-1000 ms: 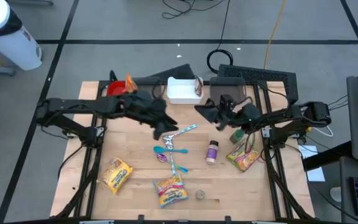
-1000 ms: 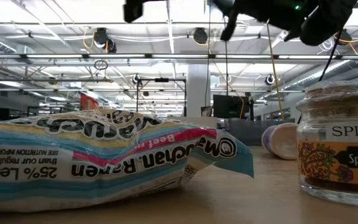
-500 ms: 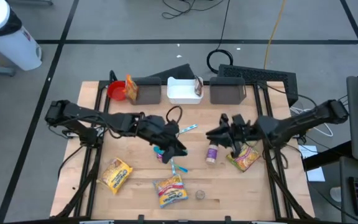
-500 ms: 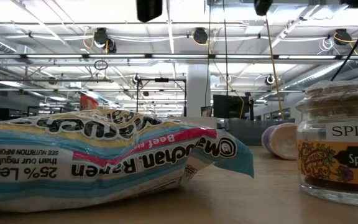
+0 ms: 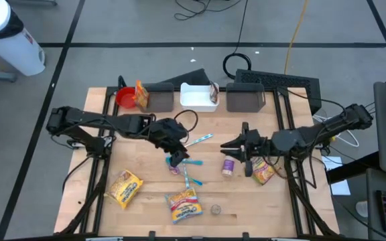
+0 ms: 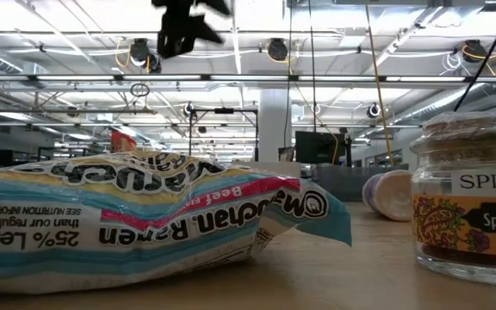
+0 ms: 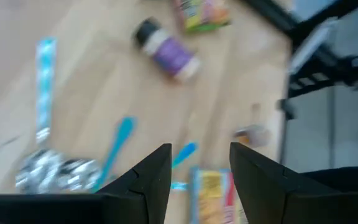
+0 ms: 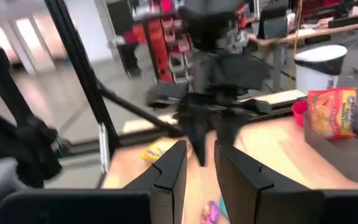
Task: Pick & Place Food Item
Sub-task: Put the top light blue spoon into the right black bin
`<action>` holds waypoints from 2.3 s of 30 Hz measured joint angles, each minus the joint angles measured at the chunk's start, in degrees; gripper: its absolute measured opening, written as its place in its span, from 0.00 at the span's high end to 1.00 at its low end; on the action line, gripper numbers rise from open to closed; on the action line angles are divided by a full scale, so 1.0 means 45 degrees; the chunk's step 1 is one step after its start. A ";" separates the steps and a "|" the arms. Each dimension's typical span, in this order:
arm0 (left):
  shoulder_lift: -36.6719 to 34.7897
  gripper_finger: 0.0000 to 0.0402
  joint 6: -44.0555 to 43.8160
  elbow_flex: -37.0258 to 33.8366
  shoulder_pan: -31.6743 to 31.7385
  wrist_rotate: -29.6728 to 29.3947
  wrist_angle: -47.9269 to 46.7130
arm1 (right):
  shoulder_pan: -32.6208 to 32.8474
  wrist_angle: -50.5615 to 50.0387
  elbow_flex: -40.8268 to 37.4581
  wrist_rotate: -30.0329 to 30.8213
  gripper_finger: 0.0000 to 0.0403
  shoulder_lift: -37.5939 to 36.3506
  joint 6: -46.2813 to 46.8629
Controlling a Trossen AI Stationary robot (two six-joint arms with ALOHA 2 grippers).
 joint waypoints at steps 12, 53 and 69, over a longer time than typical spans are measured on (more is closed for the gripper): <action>-0.0824 0.58 0.1178 -0.0005 0.1476 -0.0072 -0.2976 | -0.2189 -0.3671 0.4147 -0.2033 0.79 0.2459 -0.0737; -0.5176 0.58 0.1629 0.0003 0.0878 -0.2805 -0.3241 | -0.6186 -0.5203 0.4423 -0.5655 0.60 0.9789 -0.5374; -0.4370 0.58 0.2019 0.0005 0.0880 -0.2780 -0.2776 | -0.6450 -0.5499 0.4418 -0.5219 0.60 1.0695 -0.6775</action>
